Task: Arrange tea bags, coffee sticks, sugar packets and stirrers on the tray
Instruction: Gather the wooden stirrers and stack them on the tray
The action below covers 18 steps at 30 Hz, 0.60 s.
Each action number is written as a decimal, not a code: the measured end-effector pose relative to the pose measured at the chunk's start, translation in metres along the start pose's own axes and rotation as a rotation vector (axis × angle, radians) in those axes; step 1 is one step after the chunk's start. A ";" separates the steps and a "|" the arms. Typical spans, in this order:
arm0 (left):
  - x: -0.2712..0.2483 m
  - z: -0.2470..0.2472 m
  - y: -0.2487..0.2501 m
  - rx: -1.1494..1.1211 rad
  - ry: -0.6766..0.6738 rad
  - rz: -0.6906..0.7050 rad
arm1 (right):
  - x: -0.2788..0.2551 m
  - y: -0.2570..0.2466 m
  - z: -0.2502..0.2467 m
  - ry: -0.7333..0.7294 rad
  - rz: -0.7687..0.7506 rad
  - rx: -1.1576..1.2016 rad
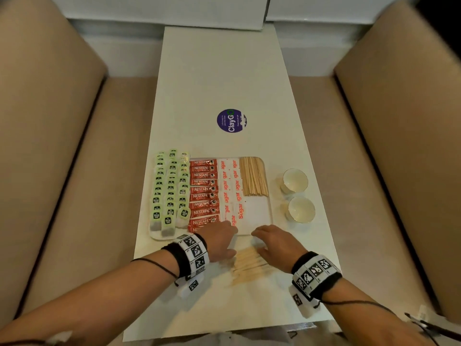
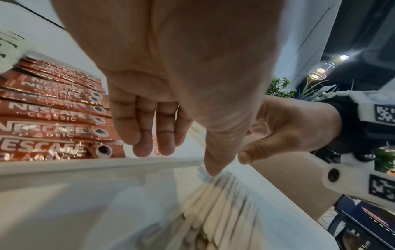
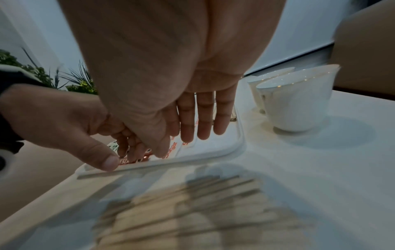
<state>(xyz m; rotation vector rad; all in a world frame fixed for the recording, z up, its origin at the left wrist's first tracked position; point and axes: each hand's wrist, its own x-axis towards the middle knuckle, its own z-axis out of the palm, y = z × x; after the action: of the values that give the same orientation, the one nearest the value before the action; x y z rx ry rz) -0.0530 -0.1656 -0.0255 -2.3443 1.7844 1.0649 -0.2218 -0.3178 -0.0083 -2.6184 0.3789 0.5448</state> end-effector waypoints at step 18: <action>-0.011 0.044 0.042 0.071 -0.001 -0.138 | -0.009 0.014 0.059 -0.030 -0.171 -0.285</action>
<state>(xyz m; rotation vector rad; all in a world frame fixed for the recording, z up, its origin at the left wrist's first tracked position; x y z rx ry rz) -0.1129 -0.1535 -0.0379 -2.3838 1.6041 0.9679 -0.2535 -0.3010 -0.0583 -2.8748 0.0691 0.6174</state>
